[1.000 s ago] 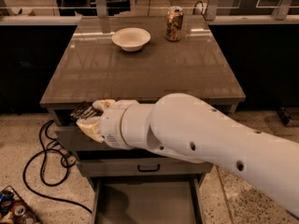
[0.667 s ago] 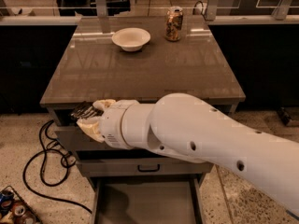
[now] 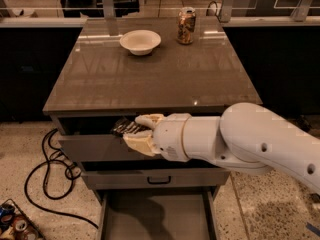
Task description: Place rxbar chocolate into bottom drawer
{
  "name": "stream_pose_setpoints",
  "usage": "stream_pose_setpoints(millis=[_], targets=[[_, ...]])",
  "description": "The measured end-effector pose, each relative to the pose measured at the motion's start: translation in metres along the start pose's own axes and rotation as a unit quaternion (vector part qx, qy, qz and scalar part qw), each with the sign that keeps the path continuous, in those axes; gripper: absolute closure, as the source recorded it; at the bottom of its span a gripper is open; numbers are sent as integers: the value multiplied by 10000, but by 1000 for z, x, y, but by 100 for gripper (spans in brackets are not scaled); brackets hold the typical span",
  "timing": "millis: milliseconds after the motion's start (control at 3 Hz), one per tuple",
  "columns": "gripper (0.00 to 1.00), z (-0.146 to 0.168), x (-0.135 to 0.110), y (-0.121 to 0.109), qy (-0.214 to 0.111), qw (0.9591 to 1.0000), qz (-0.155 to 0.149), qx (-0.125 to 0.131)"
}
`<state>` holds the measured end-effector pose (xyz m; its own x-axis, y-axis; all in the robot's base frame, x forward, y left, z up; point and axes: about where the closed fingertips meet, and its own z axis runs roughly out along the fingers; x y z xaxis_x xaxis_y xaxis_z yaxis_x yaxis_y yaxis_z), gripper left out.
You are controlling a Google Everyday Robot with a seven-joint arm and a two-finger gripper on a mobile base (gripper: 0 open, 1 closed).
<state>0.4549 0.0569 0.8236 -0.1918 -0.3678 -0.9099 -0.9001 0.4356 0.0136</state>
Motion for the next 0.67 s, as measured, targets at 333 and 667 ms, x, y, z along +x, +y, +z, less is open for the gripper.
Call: stream_pose_setpoints(millis=[333, 667], targets=[[100, -46, 52, -27, -1, 9995, 47, -299], [100, -76, 93, -32, -11, 9970, 39, -770]])
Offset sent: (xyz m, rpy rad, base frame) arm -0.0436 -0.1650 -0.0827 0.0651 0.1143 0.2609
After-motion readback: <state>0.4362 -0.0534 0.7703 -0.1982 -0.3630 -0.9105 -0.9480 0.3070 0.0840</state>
